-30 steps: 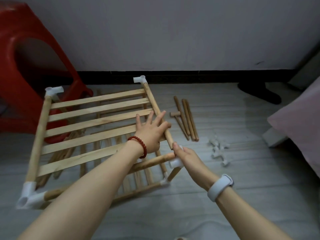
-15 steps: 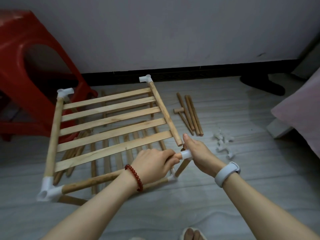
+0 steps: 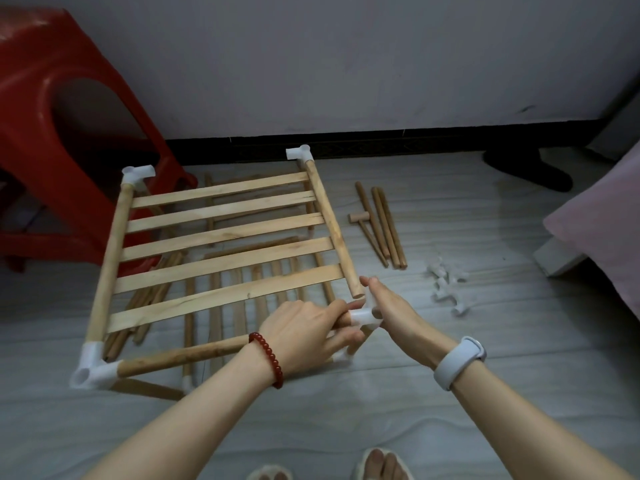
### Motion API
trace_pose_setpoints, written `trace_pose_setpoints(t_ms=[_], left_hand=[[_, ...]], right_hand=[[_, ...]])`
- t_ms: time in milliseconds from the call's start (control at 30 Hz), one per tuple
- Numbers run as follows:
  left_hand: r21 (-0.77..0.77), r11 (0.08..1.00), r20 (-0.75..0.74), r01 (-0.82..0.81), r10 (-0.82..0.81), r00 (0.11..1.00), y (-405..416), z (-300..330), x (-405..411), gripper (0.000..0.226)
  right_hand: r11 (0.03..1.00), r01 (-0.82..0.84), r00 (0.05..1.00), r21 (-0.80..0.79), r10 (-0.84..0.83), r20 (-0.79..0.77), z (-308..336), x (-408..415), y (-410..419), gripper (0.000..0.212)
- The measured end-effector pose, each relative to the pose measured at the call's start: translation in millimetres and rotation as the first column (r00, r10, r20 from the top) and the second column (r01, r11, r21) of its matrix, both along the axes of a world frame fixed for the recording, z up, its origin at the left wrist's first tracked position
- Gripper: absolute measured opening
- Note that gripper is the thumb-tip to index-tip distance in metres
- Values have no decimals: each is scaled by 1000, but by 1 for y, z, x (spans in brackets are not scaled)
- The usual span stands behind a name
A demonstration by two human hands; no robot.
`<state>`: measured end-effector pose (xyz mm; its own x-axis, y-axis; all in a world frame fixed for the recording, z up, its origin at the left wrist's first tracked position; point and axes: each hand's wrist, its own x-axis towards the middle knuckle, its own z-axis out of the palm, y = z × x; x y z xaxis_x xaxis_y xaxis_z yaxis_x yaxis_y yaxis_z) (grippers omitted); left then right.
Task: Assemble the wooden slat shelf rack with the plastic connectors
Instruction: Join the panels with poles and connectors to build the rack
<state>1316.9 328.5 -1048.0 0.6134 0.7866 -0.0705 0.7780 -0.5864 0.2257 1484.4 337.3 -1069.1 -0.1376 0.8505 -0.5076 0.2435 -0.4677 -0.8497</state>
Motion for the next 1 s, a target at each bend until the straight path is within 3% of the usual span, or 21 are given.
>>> trace_pose_setpoints(t_ms=[133,200,267,367,500,667,767,1000], left_hand=[[103,990,-48,93,-88,995,-19,-1,-7,51],[80,984,22,161,-163,986,-22,0,-18,51],[115,967,71,228,-237,969,-25,0,-32,42],[154,964,44,214,-224,974,-40,-1,-51,33],[103,993,27,65,-68,997,-67,10,-67,40],[271,940,-22,-209,223,975,-88,1,-50,75],[362,868,55,-339,343,938,-89,-10,-38,60],[394,845,206,-362,303,931,-88,-18,-41,40]], right_hand=[[987,-77,973,-140,44,-226,12,-1,-16,34],[974,-115,959,-197,57,-278,19,-3,-17,30],[972,-149,954,-184,93,-286,25,-10,-13,32],[976,-177,978,-130,160,-133,30,-35,-12,24],[965,-224,974,-138,218,-53,27,-67,-19,17],[964,-220,975,-151,214,-58,28,-74,-26,22],[978,-182,983,-104,185,21,30,-77,-29,27],[991,-125,992,-51,126,21,33,-83,-27,32]])
